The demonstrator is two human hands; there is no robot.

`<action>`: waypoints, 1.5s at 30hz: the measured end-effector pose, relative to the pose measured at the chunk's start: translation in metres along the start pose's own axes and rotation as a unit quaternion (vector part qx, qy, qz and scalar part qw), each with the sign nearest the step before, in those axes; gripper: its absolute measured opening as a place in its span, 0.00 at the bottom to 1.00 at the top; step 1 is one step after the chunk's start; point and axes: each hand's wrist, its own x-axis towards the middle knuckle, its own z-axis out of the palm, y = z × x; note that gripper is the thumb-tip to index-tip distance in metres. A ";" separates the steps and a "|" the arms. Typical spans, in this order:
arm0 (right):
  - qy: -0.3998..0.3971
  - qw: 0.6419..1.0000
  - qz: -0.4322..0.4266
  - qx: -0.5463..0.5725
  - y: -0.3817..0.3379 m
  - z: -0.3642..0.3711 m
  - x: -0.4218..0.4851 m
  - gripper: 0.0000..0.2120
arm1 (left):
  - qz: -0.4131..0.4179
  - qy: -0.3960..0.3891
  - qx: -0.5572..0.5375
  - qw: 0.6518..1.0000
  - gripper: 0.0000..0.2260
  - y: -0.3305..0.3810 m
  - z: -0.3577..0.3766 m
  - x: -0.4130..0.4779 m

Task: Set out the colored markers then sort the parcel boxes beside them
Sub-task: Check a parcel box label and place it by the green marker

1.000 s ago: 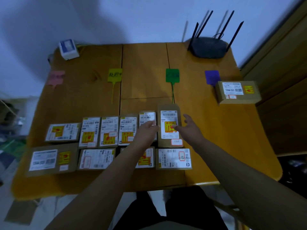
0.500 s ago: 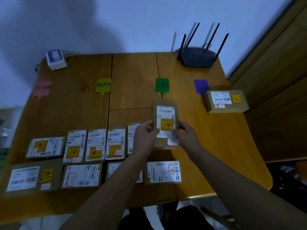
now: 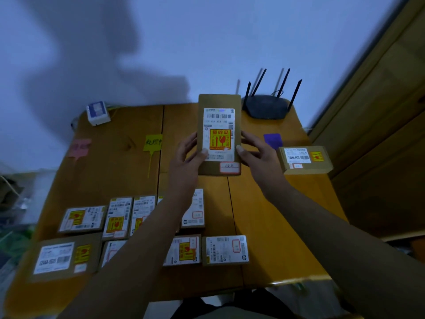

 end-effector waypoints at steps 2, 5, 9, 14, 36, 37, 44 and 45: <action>-0.005 1.000 0.001 0.006 -0.002 0.002 0.001 0.23 | 0.000 0.003 -0.008 1.000 0.21 0.002 -0.001 0.000; -0.005 1.000 0.021 0.011 0.000 0.003 0.003 0.22 | -0.010 0.004 -0.009 1.000 0.21 -0.001 -0.003 -0.001; -0.003 0.997 0.075 -0.013 0.014 0.004 0.001 0.21 | -0.066 0.012 0.019 0.998 0.21 -0.014 -0.006 -0.006; -0.026 0.987 0.155 -0.030 0.035 -0.001 -0.005 0.21 | -0.146 0.015 0.046 0.988 0.20 -0.036 -0.004 -0.018; 0.049 0.963 0.230 -0.128 0.094 -0.045 -0.024 0.20 | -0.214 -0.097 0.132 0.963 0.20 -0.108 0.027 -0.025; 0.049 0.962 0.229 -0.137 0.099 -0.048 -0.021 0.20 | -0.222 -0.094 0.131 0.962 0.21 -0.112 0.031 -0.020; 0.026 0.958 0.232 -0.165 0.142 -0.069 0.044 0.23 | -0.238 -0.063 0.157 0.956 0.21 -0.141 0.080 0.042; 0.021 0.959 0.233 -0.158 0.149 -0.071 0.055 0.23 | -0.244 -0.054 0.162 0.955 0.21 -0.146 0.086 0.051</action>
